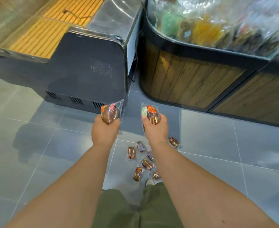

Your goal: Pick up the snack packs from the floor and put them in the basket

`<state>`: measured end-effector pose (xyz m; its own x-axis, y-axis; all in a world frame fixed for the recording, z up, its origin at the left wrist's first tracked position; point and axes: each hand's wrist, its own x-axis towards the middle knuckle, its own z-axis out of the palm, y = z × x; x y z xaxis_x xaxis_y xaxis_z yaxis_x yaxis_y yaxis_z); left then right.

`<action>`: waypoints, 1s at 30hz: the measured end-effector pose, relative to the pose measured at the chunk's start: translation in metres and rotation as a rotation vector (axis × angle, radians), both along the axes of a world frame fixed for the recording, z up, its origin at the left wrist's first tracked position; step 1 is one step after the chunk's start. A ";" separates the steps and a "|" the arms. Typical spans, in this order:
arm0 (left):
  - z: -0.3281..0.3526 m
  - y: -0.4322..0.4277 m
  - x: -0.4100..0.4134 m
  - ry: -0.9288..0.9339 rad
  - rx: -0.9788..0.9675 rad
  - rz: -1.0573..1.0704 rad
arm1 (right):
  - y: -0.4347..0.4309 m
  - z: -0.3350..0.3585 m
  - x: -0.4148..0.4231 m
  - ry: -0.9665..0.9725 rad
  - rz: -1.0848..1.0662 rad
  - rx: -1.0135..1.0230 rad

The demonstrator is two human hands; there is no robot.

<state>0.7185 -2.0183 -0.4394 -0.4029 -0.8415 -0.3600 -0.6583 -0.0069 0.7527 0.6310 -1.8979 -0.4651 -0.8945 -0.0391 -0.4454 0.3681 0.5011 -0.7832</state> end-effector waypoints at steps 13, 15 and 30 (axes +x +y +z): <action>-0.001 -0.003 0.035 -0.028 -0.132 -0.191 | 0.006 0.021 0.067 0.076 -0.224 0.009; -0.004 -0.004 0.038 -0.026 -0.138 -0.270 | 0.010 0.015 0.085 0.079 -0.283 0.023; -0.013 0.096 0.026 -0.048 -0.086 -0.832 | 0.127 0.014 0.143 0.004 -0.763 0.210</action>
<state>0.7450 -1.9225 -0.4522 -0.8906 -0.3016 -0.3403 -0.4541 0.5517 0.6995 0.7744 -1.7709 -0.4509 -0.6417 0.6707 -0.3720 0.6672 0.2488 -0.7021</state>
